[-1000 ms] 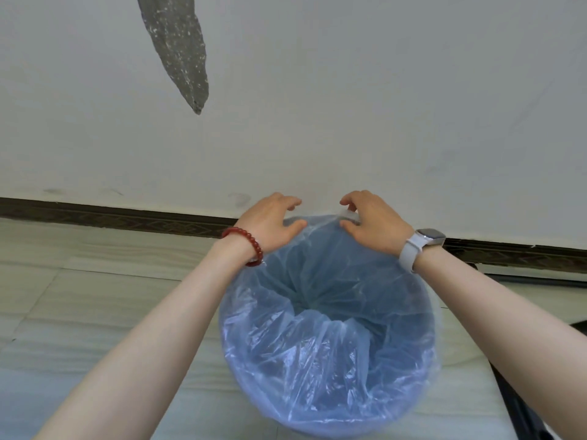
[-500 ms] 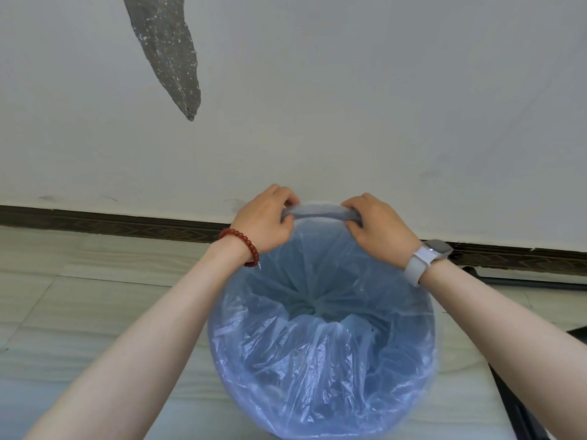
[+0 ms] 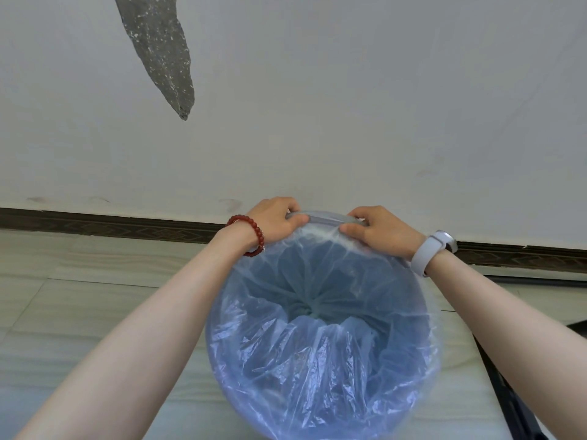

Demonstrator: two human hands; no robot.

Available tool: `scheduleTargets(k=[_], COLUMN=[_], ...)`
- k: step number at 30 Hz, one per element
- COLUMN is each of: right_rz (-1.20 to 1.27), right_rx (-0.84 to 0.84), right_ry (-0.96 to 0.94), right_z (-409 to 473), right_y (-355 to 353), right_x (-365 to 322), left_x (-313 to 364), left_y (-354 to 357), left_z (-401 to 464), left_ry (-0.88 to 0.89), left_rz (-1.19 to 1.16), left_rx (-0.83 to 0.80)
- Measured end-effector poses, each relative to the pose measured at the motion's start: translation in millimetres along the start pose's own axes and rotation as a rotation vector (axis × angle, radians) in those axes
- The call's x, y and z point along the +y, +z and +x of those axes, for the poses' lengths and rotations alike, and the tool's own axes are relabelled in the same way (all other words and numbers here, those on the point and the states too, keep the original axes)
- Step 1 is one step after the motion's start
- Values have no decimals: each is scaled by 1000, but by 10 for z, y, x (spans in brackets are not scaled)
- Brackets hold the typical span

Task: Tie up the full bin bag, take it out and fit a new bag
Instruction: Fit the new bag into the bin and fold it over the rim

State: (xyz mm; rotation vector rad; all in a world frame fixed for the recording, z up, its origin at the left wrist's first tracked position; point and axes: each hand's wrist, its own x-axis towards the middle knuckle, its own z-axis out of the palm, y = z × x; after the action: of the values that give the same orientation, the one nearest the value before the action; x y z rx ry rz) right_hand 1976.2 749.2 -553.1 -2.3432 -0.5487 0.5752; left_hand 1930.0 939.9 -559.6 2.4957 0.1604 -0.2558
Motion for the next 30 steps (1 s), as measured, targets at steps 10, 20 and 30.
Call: scheduleTargets(k=[10,20,30], right_rz=[-156,-81,-384], right_rx=[180,355,196], right_ry=[-47,-80,-182], right_z=[-156,-308,92], right_y=[99,99,392], right_x=[165,265,-94], left_x=[-161,-459,-668], left_y=[235,132,36], left_z=[-27,-492,-1102], left_ry=[70,-277,-303], left_rz=[30,77,71], left_rx=[218,411,335])
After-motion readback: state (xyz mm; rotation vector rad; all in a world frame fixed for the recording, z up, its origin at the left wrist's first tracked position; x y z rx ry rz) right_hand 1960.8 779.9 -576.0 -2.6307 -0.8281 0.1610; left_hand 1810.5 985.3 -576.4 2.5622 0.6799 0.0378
